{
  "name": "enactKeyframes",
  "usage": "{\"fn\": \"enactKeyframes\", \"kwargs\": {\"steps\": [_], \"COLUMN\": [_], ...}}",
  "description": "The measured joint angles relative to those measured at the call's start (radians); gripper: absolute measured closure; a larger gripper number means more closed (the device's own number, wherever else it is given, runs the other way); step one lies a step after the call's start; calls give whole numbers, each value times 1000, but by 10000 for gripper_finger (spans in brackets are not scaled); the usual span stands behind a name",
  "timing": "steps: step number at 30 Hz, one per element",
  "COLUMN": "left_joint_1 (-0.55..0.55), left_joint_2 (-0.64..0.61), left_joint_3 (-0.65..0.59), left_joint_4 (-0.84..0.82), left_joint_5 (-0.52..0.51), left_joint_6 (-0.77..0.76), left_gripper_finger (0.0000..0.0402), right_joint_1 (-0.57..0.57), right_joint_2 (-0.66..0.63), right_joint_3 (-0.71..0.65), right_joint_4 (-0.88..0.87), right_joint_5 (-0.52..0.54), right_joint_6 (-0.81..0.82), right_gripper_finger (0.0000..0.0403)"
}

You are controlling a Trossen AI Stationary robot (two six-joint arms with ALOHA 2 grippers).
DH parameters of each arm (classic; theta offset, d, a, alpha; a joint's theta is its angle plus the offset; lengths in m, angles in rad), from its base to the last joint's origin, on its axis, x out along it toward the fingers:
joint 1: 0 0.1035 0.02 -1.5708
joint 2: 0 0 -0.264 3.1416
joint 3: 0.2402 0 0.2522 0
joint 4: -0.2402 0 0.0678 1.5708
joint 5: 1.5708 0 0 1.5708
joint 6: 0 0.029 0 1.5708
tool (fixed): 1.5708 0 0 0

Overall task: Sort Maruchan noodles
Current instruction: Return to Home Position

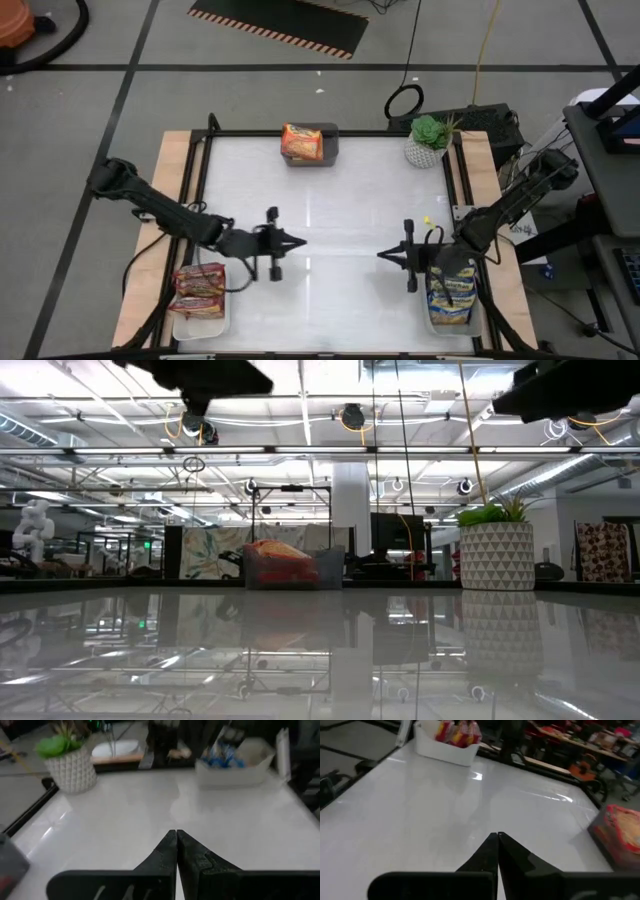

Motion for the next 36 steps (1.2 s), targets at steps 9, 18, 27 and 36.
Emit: {"fn": "enactKeyframes", "kwargs": {"steps": [9, 18, 27, 36], "left_joint_1": [-25, -18, 28, 24], "left_joint_2": [-245, -393, -426, -427], "left_joint_3": [-295, -470, -492, -492], "left_joint_4": [271, 350, 40, -6], "left_joint_5": [0, 0, -76, -52], "left_joint_6": [-22, -68, -209, -211], "left_gripper_finger": [395, 396, 396, 396], "right_joint_1": [-51, -138, -171, -180], "right_joint_2": [-27, -27, -27, -28], "right_joint_3": [-85, -303, -473, -489], "right_joint_4": [132, 489, 762, 777], "right_joint_5": [-125, -312, -365, -377], "right_joint_6": [-103, -119, -60, -87], "right_gripper_finger": [402, 403, 403, 403]}}
